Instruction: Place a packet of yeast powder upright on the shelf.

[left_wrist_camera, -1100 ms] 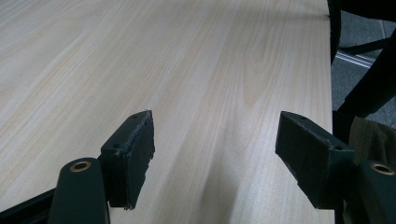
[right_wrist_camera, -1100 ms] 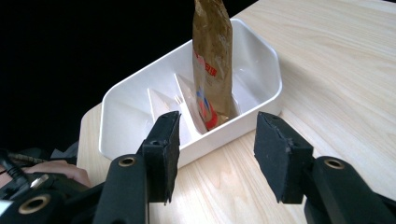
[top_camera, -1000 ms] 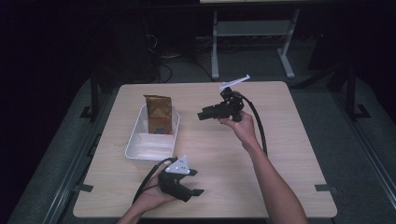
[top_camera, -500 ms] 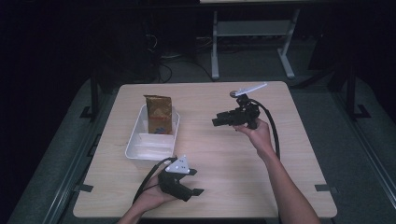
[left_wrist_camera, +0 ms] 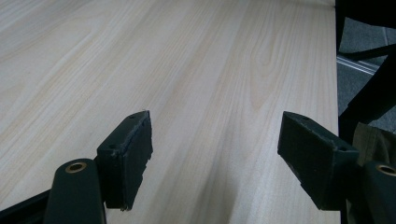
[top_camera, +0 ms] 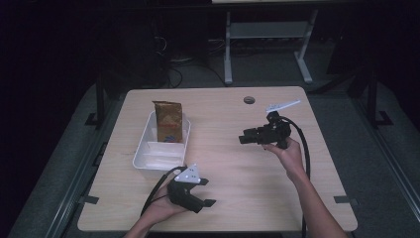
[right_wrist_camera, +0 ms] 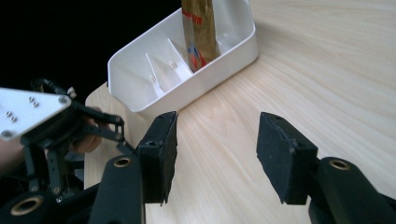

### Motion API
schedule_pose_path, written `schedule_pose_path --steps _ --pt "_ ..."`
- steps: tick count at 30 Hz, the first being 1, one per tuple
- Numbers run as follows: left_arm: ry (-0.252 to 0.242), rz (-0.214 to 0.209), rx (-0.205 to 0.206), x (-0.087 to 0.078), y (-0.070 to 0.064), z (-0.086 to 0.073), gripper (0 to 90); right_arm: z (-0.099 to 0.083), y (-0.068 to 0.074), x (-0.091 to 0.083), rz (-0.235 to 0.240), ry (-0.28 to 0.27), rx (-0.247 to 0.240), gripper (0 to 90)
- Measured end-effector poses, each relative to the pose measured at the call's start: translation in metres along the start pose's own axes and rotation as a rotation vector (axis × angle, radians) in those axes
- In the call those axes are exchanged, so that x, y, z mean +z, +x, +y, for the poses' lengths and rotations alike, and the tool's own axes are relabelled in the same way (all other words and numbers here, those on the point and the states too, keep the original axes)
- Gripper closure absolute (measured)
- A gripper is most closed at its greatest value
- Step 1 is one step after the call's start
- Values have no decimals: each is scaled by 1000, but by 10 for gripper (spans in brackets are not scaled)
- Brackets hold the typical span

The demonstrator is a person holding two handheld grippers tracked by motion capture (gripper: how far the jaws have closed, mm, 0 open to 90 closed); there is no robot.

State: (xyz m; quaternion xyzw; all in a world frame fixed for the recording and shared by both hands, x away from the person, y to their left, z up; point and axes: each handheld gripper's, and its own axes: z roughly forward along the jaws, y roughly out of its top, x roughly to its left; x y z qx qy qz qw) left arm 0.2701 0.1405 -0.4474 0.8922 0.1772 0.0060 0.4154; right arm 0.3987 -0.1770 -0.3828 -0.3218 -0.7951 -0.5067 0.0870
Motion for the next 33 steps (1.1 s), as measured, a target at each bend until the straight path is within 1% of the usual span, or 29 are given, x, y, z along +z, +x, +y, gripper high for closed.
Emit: schedule_pose_path --steps 2,3,6,7,8,12,14,15,16,17,22,23,25,27,29,31,32,33 --pt "0 0 0 0 0 0 256 -3 0 -2 -3 -3 -1 469" --pt "-1 0 -1 0 0 0 256 -7 0 -6 -2 7 10 465" --pt "0 0 0 0 0 0 257 -12 1 -10 -15 6 7 465" --pt "-1 0 -1 0 0 0 257 -18 2 -15 -18 6 8 466" --pt "0 0 0 0 1 0 257 -18 2 -15 -18 6 8 466" --pt "-2 0 -1 0 1 1 257 -29 4 -22 -26 4 14 466" --pt "-4 1 -1 0 1 1 256 -30 4 -23 -30 1 14 466" --pt "-5 4 -1 0 1 1 256 -34 5 -26 -38 7 18 463" --pt "-5 4 -1 0 1 1 256 -34 5 -26 -38 7 18 463" --pt "-5 4 -3 0 2 1 250 -37 5 -27 -38 -2 22 463" --pt "-5 7 -2 -1 2 1 250 -45 6 -29 -36 0 26 462" --pt "-5 8 -4 -1 2 1 250 -51 7 -28 -36 11 27 456" --pt "-5 9 -5 -2 2 1 249 -54 8 -28 -41 13 25 449" --pt "-6 11 -7 -2 3 1 250 -61 9 -28 -42 14 29 446" --pt "-8 12 -6 -3 3 1 250 -69 11 -26 -55 22 27 438" --pt "-8 12 -7 -3 3 1 250 -72 12 -26 -57 17 28 436" --pt "-7 11 -8 -2 3 0 250 -80 13 -24 -53 6 32 416" --pt "-2 10 -3 -2 3 0 250 -80 13 -24 -53 6 32 416"
